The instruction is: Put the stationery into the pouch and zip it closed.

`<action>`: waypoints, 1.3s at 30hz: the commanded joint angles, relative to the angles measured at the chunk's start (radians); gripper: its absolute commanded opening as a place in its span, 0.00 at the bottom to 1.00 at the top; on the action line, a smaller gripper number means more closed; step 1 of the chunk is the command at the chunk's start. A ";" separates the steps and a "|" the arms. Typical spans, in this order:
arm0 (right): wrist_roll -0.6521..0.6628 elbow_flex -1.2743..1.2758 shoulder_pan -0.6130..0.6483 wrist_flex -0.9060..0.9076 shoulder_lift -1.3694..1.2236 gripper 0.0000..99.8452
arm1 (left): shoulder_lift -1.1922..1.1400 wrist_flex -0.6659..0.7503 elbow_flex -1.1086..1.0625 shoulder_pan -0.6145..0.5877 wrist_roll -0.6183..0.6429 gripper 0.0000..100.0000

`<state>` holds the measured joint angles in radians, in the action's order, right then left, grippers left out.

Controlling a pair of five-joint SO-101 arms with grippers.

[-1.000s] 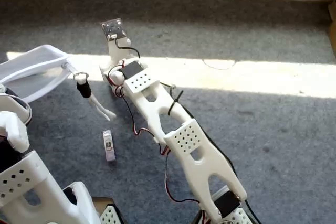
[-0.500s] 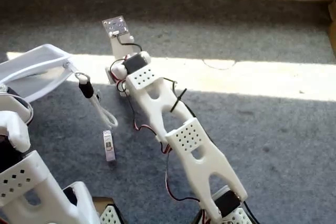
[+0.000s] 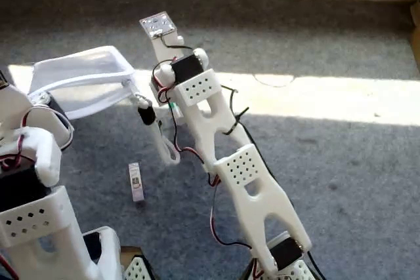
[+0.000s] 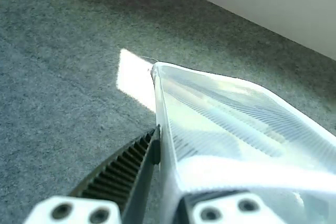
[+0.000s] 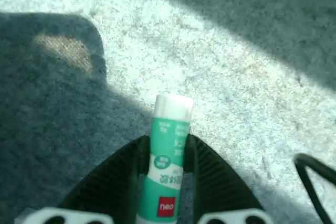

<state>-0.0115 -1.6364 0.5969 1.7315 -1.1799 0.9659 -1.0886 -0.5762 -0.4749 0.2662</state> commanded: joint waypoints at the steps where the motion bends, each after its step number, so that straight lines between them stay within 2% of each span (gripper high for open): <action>1: 0.017 -0.101 -0.061 0.033 0.091 0.04 | 0.033 0.028 0.024 0.067 0.011 0.01; 7: 0.017 -0.097 -0.128 0.036 0.107 0.04 | 0.030 0.029 0.042 0.104 0.011 0.01; 17: 0.017 -0.064 -0.209 0.036 0.274 0.04 | 0.025 0.032 0.039 0.114 0.011 0.01; 34: 0.020 0.908 -0.219 0.030 0.943 0.04 | 0.033 0.009 0.035 0.117 0.011 0.01; 39: 0.017 1.136 -0.222 0.004 1.072 0.04 | 0.030 0.003 0.058 0.163 0.005 0.01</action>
<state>-0.0038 -0.5884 0.3867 1.7453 -0.2256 0.9659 -1.0886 -0.5762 -0.3613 0.2662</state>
